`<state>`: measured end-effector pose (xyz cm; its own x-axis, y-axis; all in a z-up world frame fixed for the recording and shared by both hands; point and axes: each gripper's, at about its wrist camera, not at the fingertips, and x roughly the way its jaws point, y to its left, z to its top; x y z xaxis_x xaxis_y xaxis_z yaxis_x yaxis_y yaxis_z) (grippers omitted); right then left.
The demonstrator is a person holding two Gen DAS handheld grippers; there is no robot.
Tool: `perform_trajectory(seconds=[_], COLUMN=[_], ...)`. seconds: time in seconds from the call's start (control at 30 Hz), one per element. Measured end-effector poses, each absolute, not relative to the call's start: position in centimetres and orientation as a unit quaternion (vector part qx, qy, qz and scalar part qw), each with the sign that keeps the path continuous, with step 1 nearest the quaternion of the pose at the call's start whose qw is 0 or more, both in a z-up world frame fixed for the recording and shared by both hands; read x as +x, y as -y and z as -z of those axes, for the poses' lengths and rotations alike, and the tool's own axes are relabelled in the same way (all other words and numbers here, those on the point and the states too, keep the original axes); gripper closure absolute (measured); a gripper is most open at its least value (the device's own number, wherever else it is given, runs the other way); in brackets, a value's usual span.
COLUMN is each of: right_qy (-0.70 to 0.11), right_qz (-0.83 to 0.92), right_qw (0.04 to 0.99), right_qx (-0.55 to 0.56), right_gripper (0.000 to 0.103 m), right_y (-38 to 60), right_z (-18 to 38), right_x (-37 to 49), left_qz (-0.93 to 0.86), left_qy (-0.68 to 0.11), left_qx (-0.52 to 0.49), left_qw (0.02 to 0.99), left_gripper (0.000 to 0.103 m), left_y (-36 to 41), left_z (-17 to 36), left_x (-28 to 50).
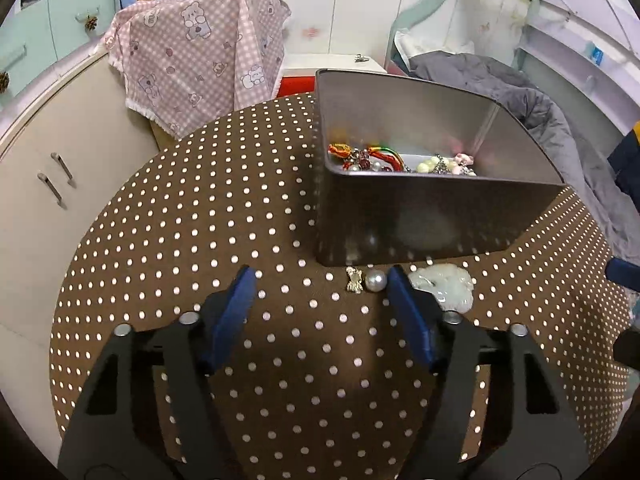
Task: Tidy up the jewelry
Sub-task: 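Pull both tools back toward the jade pendant and pearl bead, then grasp the pale jade pendant with the right gripper while the left gripper grasps the pearl bead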
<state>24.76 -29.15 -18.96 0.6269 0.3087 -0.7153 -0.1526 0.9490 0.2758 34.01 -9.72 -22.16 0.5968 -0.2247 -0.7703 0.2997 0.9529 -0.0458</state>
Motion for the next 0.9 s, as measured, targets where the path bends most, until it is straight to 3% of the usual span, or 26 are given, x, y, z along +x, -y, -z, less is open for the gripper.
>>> perform_trajectory(seconds=[0.07, 0.17, 0.43, 0.57, 0.67, 0.9], right_qy=[-0.415, -0.419, -0.427, -0.431, -0.428, -0.421], right_qz=[-0.132, -0.139, -0.152, -0.145, -0.128, -0.105], right_qw=[0.895, 0.893, 0.890, 0.889, 0.894, 0.901], right_qx=[0.094, 0.089, 0.058, 0.046, 0.035, 0.004], right_gripper=[0.008, 0.008, 0.009, 0.027, 0.035, 0.049], right_y=[28.8, 27.8, 23.6, 22.1, 21.3, 20.4], right_z=[19.3, 19.7, 21.1, 21.9, 22.5, 22.9], right_x=[24.9, 25.3, 27.7, 29.2, 30.0, 31.1], left_qz=[0.152, 0.165, 0.178, 0.186, 0.196, 0.207], left_qy=[-0.422, -0.421, -0.423, -0.424, -0.424, -0.426], left_qx=[0.048, 0.045, 0.027, 0.022, 0.015, -0.006], left_qw=[0.893, 0.891, 0.888, 0.886, 0.884, 0.881], left_gripper=[0.067, 0.076, 0.076, 0.074, 0.069, 0.071], left_y=[9.7, 8.9, 7.5, 7.3, 7.1, 6.6], left_z=[22.1, 22.1, 22.1, 22.2, 22.2, 22.2], left_x=[34.0, 33.8, 33.8, 34.2, 34.5, 34.9])
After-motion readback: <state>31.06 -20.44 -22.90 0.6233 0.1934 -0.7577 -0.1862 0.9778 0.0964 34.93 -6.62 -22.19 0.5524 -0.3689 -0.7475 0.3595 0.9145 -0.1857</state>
